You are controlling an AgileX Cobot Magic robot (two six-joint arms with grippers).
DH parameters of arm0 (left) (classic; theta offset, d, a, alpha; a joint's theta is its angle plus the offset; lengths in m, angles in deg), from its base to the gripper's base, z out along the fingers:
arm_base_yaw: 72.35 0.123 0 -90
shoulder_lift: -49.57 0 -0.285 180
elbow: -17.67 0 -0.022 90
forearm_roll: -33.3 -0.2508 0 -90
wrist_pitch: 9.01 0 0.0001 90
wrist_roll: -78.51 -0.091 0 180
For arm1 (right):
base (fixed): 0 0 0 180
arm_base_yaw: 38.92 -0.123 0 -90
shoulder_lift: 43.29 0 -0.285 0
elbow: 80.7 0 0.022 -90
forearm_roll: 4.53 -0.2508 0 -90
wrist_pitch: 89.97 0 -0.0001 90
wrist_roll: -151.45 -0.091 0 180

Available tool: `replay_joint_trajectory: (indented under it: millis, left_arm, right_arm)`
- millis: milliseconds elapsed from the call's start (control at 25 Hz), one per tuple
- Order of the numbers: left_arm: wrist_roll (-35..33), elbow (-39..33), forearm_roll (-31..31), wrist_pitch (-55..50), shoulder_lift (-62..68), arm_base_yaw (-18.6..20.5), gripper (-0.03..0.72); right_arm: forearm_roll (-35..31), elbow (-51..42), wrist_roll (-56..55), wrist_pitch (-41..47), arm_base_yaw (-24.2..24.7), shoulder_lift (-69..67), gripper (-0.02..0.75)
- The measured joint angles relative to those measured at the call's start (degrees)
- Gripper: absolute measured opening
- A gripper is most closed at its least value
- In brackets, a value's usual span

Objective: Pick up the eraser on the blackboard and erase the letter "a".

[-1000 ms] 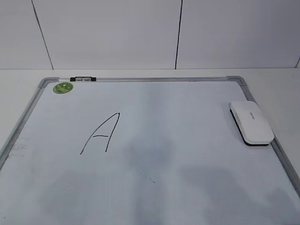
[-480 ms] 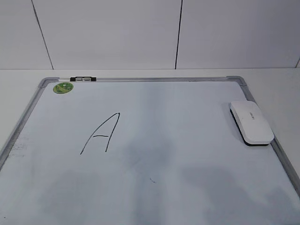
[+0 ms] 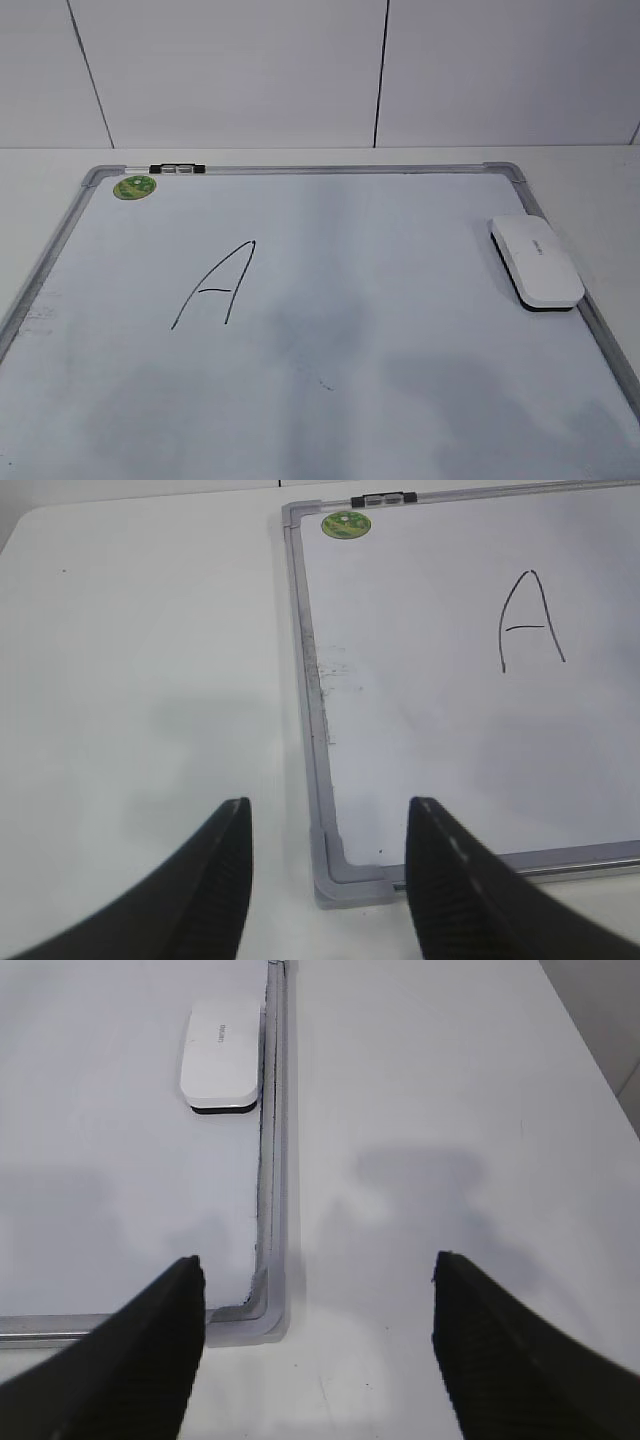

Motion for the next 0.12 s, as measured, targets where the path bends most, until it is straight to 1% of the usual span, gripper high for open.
replay_joint_trajectory:
  millis: [120]
  left_arm:
    - [0.0, 0.0, 0.0, 0.0, 0.0, 0.0, 0.371]
  right_arm:
    - [0.0, 0.0, 0.0, 0.0, 0.0, 0.0, 0.538]
